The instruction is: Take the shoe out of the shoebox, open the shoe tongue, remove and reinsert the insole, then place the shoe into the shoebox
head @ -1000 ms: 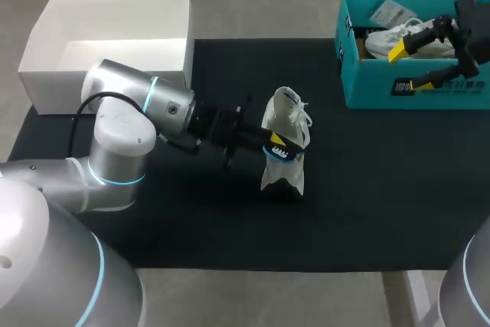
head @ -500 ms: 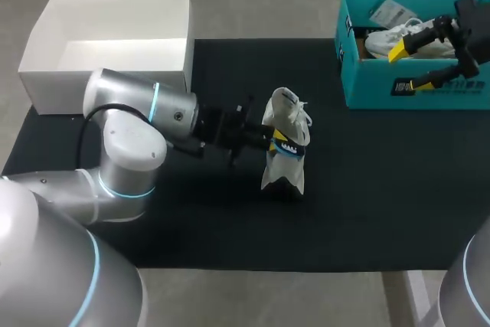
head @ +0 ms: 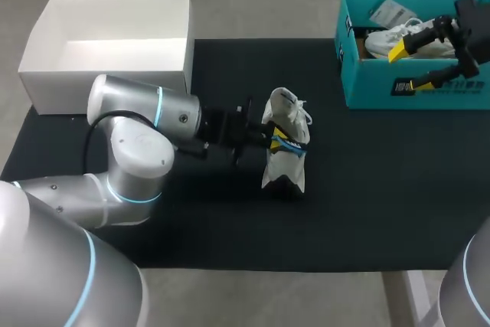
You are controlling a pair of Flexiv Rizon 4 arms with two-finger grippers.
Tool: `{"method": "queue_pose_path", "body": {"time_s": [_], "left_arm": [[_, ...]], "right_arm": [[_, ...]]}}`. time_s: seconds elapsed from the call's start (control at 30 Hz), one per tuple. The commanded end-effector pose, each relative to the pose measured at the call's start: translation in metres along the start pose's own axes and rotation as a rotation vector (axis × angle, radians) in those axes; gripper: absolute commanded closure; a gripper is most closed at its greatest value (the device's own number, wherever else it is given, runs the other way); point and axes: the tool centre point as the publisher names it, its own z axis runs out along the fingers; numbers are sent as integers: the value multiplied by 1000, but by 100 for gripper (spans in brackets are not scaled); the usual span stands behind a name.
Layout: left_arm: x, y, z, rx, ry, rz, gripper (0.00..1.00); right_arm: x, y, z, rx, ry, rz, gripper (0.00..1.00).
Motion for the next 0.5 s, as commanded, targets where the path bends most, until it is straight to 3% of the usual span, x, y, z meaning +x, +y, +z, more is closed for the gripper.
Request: {"method": "queue_pose_path", "body": {"time_s": [0.03, 0.27, 0.3, 0.4, 0.43, 0.5], "left_arm": [[-2, 3, 3, -17, -1, -3, 100], [0, -5, -2, -25, 7, 0, 98], [0, -7, -4, -27, 8, 7, 72], [0, -13, -9, -29, 4, 17, 13], [-1, -16, -11, -25, 0, 23, 11], [-3, -21, -14, -14, -5, 30, 20]], "right_arm": [[0, 0, 0, 0, -2, 1, 0], [0, 0, 0, 0, -2, 1, 0], [0, 0, 0, 0, -2, 1, 0], [0, 0, 0, 0, -2, 1, 0], [0, 0, 0, 0, -2, 1, 0], [0, 0, 0, 0, -2, 1, 0]]}}
